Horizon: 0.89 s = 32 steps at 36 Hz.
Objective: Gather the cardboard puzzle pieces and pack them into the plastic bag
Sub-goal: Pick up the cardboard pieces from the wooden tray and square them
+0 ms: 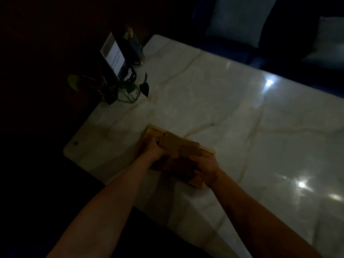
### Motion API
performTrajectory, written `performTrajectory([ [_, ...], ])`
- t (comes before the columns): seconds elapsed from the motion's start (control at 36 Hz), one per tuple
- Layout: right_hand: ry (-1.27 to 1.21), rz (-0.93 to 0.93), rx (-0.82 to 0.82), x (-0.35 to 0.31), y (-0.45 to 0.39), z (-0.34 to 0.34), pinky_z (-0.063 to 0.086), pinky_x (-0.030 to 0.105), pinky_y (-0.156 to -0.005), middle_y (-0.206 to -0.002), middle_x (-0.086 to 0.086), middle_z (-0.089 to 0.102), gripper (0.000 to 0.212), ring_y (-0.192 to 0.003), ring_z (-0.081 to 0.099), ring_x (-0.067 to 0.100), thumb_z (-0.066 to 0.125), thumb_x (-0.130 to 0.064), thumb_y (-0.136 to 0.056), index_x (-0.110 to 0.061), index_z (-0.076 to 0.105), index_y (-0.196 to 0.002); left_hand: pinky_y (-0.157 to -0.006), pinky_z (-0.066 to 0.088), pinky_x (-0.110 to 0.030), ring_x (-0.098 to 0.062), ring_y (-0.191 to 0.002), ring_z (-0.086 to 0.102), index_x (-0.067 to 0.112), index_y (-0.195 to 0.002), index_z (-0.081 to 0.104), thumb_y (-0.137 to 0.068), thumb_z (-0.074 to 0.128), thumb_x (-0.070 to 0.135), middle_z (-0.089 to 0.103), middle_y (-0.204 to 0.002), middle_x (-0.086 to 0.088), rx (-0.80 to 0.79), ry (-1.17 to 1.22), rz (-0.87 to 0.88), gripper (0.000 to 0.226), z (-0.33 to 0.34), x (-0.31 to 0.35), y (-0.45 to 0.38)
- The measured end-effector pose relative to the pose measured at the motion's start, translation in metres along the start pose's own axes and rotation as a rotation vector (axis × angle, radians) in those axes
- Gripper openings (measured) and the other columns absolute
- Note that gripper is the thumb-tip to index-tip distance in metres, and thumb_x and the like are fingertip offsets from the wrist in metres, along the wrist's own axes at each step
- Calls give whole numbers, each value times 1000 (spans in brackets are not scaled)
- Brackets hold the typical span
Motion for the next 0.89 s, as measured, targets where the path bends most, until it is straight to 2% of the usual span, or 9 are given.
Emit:
performTrajectory([
  [0.14,-10,63,26,5,-2,-2,45,26,-58,-94,6,66,23,-74,60,15,66,-5,-88,-8,67,-111,-93,47,-38,-34,-125,50,3,-140,39,-63,88,12,48,-141,-18,-42,82,-38,91,2,-5,0],
  [0.22,3,85,29,6,-3,-6,44,24,-57,-78,0,63,8,-69,58,13,68,-5,-86,-13,68,-89,-95,50,-42,-34,-125,50,3,-142,39,-63,88,9,48,-142,-17,-77,127,-50,93,2,-6,5],
  [0.28,8,67,21,5,-1,-7,45,22,-47,-76,-1,63,14,-66,57,10,67,-3,-86,-16,65,-83,-99,48,-46,-34,-129,46,4,-144,34,-63,88,9,44,-145,-16,-88,138,-48,97,1,-8,9],
  [0.33,18,38,2,2,3,-7,46,22,-45,-86,2,65,16,-69,59,10,68,-1,-86,-13,66,-96,-101,46,-41,-32,-133,43,4,-147,29,-65,87,7,40,-149,-16,-81,163,-20,100,1,-9,13],
  [0.44,98,-46,-5,-2,11,-14,46,29,-63,-106,8,69,24,-85,64,21,75,-5,-81,-13,67,-103,-108,35,-37,-29,-140,32,6,-150,20,-66,86,8,30,-154,-14,-60,194,18,107,2,-14,25],
  [0.53,144,-82,-6,-2,20,-24,53,32,-69,-115,13,69,45,-94,66,26,79,-8,-78,-4,64,-121,-107,32,-33,-28,-142,28,8,-151,14,-68,86,15,26,-156,-14,-81,149,56,110,7,-13,41],
  [0.67,178,-164,-15,-1,43,-44,54,22,-62,-89,-4,69,37,-78,65,11,78,-6,-78,-11,65,-113,-95,47,-34,-30,-125,52,5,-137,43,-62,89,11,55,-132,-12,-105,202,200,89,17,4,73],
  [0.81,227,-325,76,-3,75,-83,47,17,-60,-91,-12,66,29,-80,63,3,78,-11,-79,-28,66,-99,-87,51,-33,-23,-112,59,15,-127,49,-64,87,7,61,-119,-3,-151,263,305,74,43,22,109],
  [0.89,277,-397,135,-1,97,-113,53,21,-70,-95,-10,70,28,-85,67,7,78,-13,-79,-35,67,-93,-85,55,-33,-21,-107,60,17,-115,54,-64,86,6,63,-114,-4,-197,233,397,62,66,39,128],
])
Point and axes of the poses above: each hand's wrist, its own y-axis away from the middle knuckle, its own z-axis out of the palm, x = y × z, the point moved 9 cm from there along -y, towards the middle knuckle
